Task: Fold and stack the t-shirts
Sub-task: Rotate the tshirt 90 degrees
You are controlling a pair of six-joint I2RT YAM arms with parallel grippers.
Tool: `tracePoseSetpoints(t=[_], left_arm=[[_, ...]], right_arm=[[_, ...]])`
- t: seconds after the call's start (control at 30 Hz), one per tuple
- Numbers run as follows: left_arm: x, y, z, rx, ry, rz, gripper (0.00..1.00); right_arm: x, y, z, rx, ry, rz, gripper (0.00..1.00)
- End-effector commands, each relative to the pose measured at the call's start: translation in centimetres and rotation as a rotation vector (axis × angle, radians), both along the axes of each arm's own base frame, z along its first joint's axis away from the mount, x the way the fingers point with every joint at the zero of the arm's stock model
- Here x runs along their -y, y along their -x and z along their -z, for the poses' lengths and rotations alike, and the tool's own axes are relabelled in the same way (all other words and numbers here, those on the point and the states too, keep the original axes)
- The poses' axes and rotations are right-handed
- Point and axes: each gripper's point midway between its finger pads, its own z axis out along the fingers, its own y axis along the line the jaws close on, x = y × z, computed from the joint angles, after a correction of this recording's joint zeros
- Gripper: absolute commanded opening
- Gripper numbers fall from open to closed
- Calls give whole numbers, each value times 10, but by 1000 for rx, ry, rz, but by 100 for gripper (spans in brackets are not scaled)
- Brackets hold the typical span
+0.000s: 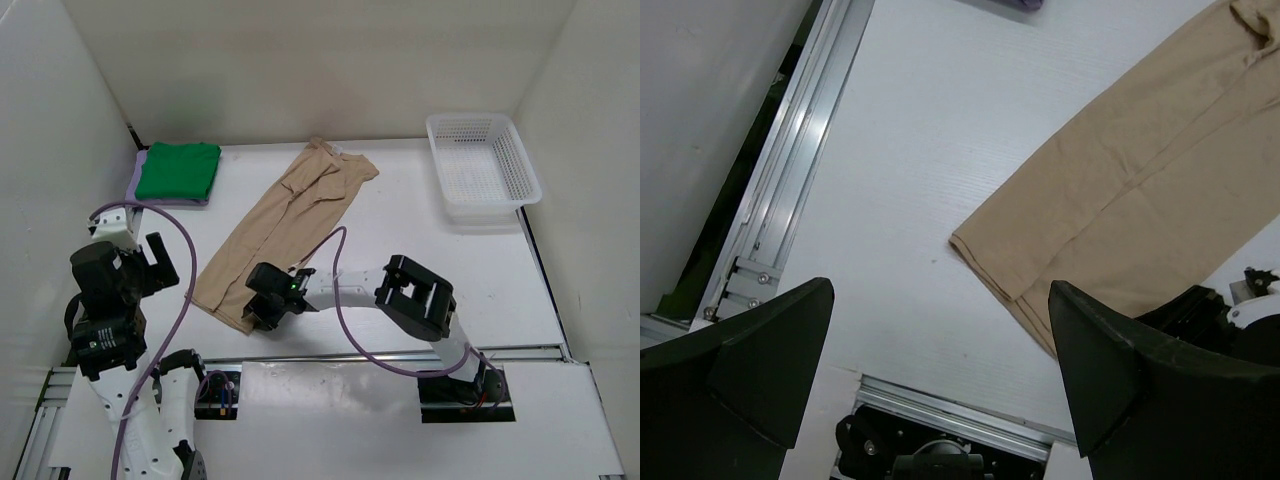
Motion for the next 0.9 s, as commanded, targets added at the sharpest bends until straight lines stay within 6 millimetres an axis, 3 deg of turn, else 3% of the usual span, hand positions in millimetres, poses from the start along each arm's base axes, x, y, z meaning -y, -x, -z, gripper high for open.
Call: tracePoseSetpoints(t=[0.0,0.03,0.1,0.17,0.2,0.23,0.27,0.33,0.43,0.47,0.53,0.57,0.6,0.63,0.7,0.73,0.77,0.87], left_arm=[[-3,0,7,-20,-7,-10,99],[-3,0,11,-29,-4,-10,99],[2,-2,14,-33,14,17,99],[11,-2,24,-68,51,56,99],[16,-3,27,-84,74,81,99],[31,-3,32,-92,126,149,99],[40,0,44,-151,177,182,99],[61,3,51,-191,270,269,99],[69,4,67,-293,351,293,95],[74,1,75,-355,384,315,91],[80,0,81,-425,415,342,90],[83,-2,85,-454,422,361,90],[93,-6,84,-488,416,418,90],[98,-8,82,-501,409,453,90],[122,-19,74,-513,358,591,90],[127,-28,73,-503,295,625,90],[153,-25,78,-545,231,748,90],[191,-10,99,-619,92,934,89]], right_arm=[[24,-20,21,-8,81,68,45],[26,-25,21,-8,81,77,45],[27,-26,21,-14,78,56,35],[31,-25,24,-34,83,43,17],[31,-20,24,-39,80,6,2],[38,-24,24,-30,88,-3,0],[49,-17,29,-35,107,-33,0],[72,-15,21,0,133,-95,0],[129,-3,25,27,192,-172,0],[160,5,27,23,217,-177,0],[190,14,31,36,240,-236,0],[201,14,20,55,212,-237,0],[228,27,34,28,256,-246,0],[238,26,28,50,233,-256,0],[263,41,38,14,226,-284,0],[268,39,33,36,206,-291,0],[277,41,37,33,215,-292,1],[277,34,28,64,172,-319,24]])
